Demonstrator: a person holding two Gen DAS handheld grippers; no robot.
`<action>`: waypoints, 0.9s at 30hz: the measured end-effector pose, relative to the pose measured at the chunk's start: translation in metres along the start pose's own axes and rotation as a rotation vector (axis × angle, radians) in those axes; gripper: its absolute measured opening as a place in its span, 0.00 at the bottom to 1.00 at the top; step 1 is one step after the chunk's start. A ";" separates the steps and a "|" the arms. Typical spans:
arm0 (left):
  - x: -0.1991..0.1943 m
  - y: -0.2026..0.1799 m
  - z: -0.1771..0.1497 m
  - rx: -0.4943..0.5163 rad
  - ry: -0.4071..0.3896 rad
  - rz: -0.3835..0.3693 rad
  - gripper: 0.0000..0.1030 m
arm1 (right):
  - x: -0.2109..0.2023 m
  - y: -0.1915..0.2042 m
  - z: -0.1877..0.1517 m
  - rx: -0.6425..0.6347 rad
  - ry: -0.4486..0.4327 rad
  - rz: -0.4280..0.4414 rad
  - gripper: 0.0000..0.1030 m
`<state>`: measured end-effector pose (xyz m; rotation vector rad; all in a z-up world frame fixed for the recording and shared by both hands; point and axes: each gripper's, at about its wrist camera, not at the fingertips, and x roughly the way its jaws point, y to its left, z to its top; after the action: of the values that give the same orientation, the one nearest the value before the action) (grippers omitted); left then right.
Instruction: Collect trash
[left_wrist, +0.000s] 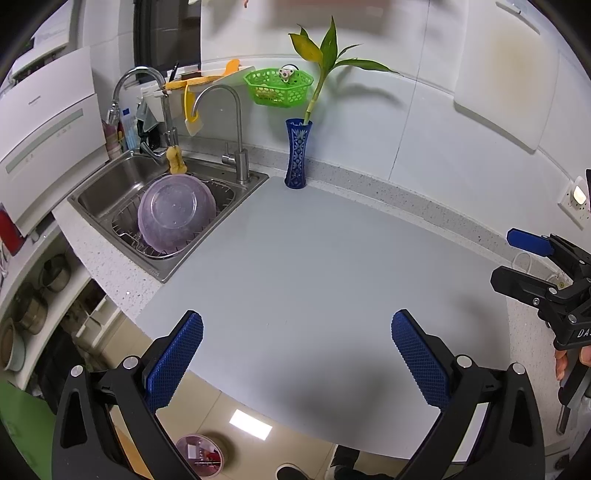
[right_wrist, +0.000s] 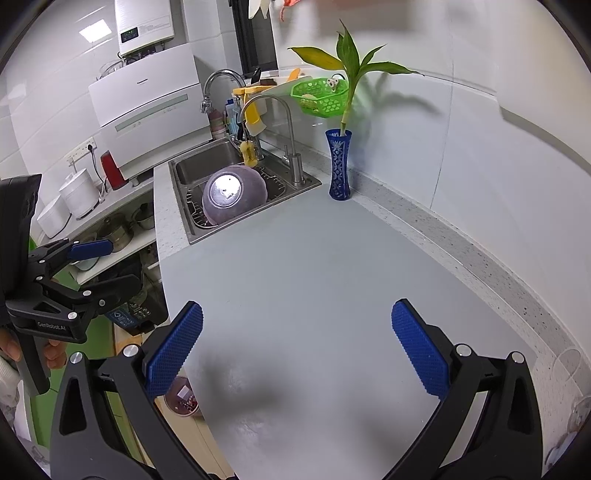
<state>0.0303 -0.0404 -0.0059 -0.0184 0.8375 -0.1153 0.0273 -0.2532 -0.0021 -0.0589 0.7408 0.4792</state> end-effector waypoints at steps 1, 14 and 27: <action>0.000 0.000 0.000 -0.001 0.000 0.000 0.95 | 0.000 0.000 0.000 -0.001 0.001 0.001 0.97; 0.000 0.002 -0.003 -0.001 0.005 -0.003 0.95 | 0.002 0.001 0.001 -0.006 0.004 0.003 0.97; 0.004 0.002 -0.005 0.005 0.017 -0.018 0.95 | 0.007 -0.003 0.001 0.003 0.008 0.001 0.97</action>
<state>0.0299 -0.0386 -0.0125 -0.0199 0.8538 -0.1349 0.0335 -0.2526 -0.0067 -0.0576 0.7498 0.4787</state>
